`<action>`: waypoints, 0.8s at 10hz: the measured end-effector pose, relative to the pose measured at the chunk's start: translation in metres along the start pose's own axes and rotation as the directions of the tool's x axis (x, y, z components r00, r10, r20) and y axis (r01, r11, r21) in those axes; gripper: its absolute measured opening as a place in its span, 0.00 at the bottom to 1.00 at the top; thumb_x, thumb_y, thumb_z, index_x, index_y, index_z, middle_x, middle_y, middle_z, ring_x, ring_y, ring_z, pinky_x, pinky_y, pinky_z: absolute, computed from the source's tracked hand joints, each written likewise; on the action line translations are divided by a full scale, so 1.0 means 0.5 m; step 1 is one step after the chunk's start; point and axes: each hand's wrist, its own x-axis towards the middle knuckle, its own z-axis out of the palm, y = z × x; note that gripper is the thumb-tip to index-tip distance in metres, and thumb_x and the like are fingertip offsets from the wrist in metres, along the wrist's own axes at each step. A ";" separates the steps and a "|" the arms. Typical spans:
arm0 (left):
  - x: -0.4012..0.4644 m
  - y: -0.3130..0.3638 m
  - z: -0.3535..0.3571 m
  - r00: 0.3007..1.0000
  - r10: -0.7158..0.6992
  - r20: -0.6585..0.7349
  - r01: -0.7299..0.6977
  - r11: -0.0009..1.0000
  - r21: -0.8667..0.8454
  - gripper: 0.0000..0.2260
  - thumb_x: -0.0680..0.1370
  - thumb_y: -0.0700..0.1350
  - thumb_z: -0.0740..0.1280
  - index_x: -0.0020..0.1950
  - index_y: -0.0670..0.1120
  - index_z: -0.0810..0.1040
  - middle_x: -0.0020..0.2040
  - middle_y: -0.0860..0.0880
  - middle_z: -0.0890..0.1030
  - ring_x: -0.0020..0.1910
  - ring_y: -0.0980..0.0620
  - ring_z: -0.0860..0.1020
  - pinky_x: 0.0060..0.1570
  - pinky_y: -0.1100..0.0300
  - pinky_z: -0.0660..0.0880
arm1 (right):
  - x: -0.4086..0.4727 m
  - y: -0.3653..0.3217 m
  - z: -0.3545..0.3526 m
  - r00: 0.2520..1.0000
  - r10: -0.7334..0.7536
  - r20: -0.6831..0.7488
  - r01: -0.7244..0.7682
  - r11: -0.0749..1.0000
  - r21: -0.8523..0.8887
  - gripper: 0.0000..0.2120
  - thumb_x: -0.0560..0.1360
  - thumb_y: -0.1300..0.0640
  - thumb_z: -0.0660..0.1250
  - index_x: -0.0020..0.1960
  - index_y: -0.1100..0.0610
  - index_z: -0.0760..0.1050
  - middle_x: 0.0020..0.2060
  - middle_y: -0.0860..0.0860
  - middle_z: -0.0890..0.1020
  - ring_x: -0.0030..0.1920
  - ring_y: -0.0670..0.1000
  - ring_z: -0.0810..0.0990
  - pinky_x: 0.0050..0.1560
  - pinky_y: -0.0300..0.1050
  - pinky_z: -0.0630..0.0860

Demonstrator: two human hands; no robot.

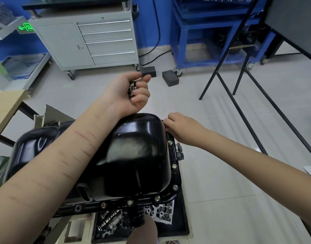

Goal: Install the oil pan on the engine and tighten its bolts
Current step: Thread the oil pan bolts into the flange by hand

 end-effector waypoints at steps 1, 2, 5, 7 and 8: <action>0.000 0.000 0.000 1.000 -0.001 0.004 0.001 1.000 0.003 0.12 0.79 0.44 0.56 0.38 0.41 0.72 0.22 0.52 0.64 0.15 0.58 0.60 0.13 0.69 0.53 | 0.003 0.003 -0.002 1.000 0.013 0.005 -0.013 1.000 0.024 0.13 0.81 0.55 0.51 0.59 0.61 0.68 0.53 0.56 0.71 0.53 0.54 0.69 0.47 0.48 0.70; 0.000 0.000 0.000 1.000 0.001 0.004 -0.001 1.000 -0.001 0.12 0.79 0.44 0.56 0.38 0.41 0.72 0.22 0.52 0.64 0.15 0.58 0.60 0.13 0.69 0.53 | 0.007 0.005 0.001 1.000 -0.008 0.023 0.009 0.999 -0.039 0.13 0.82 0.55 0.50 0.60 0.61 0.67 0.54 0.55 0.71 0.54 0.54 0.69 0.46 0.47 0.68; -0.002 0.000 -0.001 1.000 0.005 0.002 -0.005 1.000 -0.001 0.13 0.79 0.44 0.56 0.38 0.41 0.72 0.22 0.52 0.64 0.15 0.58 0.60 0.13 0.69 0.53 | 0.010 0.006 -0.005 0.997 -0.072 0.029 0.075 0.993 -0.091 0.12 0.75 0.69 0.56 0.56 0.61 0.69 0.51 0.55 0.71 0.50 0.54 0.69 0.39 0.44 0.63; -0.002 0.001 -0.002 1.000 0.007 0.002 -0.007 1.000 0.004 0.12 0.79 0.44 0.56 0.39 0.41 0.72 0.22 0.52 0.64 0.15 0.58 0.60 0.13 0.69 0.53 | 0.016 0.009 -0.021 0.990 -0.125 0.066 0.133 0.982 -0.133 0.17 0.72 0.72 0.56 0.58 0.61 0.69 0.53 0.55 0.70 0.53 0.53 0.68 0.39 0.42 0.60; -0.001 0.002 -0.002 1.000 0.010 0.004 -0.010 1.000 0.009 0.12 0.79 0.44 0.55 0.39 0.41 0.72 0.22 0.52 0.64 0.16 0.58 0.60 0.13 0.69 0.53 | 0.022 0.002 -0.029 0.987 -0.131 0.096 0.142 0.982 -0.126 0.17 0.72 0.72 0.56 0.57 0.61 0.70 0.54 0.55 0.70 0.55 0.54 0.68 0.40 0.42 0.61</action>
